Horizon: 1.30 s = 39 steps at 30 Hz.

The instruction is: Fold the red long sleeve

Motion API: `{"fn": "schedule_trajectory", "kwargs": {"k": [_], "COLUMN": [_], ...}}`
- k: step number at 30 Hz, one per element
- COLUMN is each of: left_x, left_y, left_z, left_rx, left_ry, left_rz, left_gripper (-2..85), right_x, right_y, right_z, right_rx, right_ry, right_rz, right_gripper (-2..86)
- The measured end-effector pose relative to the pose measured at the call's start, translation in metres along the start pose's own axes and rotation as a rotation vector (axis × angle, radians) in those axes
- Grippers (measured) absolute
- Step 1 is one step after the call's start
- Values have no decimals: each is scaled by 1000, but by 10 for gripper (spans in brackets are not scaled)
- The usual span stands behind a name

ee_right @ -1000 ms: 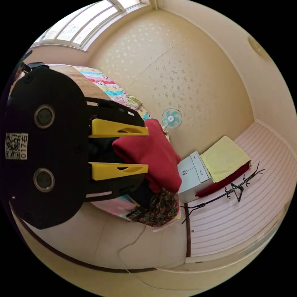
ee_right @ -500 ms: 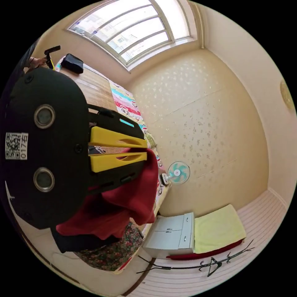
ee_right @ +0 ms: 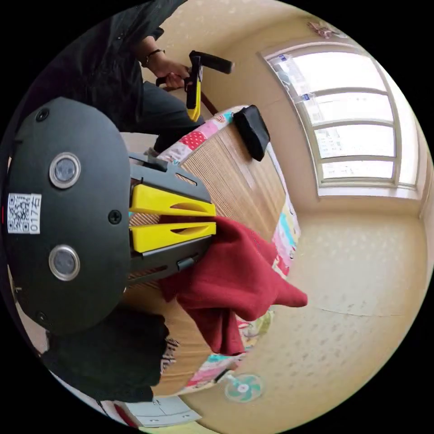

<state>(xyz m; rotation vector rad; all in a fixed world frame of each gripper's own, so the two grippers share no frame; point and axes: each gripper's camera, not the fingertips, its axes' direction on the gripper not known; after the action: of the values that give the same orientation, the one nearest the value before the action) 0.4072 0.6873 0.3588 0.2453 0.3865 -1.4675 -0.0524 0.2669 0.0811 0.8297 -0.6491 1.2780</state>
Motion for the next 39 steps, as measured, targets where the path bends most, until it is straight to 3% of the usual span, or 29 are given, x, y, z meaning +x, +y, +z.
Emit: {"fn": "schedule_trajectory", "kwargs": {"k": [2, 4, 7, 12, 16, 20, 25, 31, 36, 39], "left_x": [-4, -7, -12, -23, -13, -8, -14, -49, -98, -123], "left_y": [-9, -25, -46, -78, -95, -99, -102, -94, -86, -78], "left_z": [3, 7, 14, 35, 37, 30, 14, -33, -38, -35], "left_rx": [-15, -30, -32, -23, -11, -10, 3, 129, 135, 115], "left_ry": [4, 14, 20, 147, 207, 198, 272, 378, 553, 646], "left_rz": [-3, 5, 9, -36, -18, 0, -32, -115, -293, -387], "left_gripper": [100, 109, 114, 134, 135, 135, 135, 145, 200, 185], "right_x": [2, -2, -34, -69, -27, 60, 116, 91, 47, 32], "right_y": [56, 88, 107, 114, 100, 72, 57, 91, 121, 137], "right_z": [95, 122, 116, 122, 76, 60, 131, 82, 68, 66], "right_rx": [-155, -186, -162, -359, -188, -17, -177, 62, 9, -38], "right_ry": [-253, -356, -350, -362, -482, -330, -354, -658, -749, -783], "right_rz": [188, 299, 204, -45, -41, 119, 191, 125, 10, -61], "right_gripper": [23, 22, 22, 20, 40, 93, 100, 39, 34, 33]}}
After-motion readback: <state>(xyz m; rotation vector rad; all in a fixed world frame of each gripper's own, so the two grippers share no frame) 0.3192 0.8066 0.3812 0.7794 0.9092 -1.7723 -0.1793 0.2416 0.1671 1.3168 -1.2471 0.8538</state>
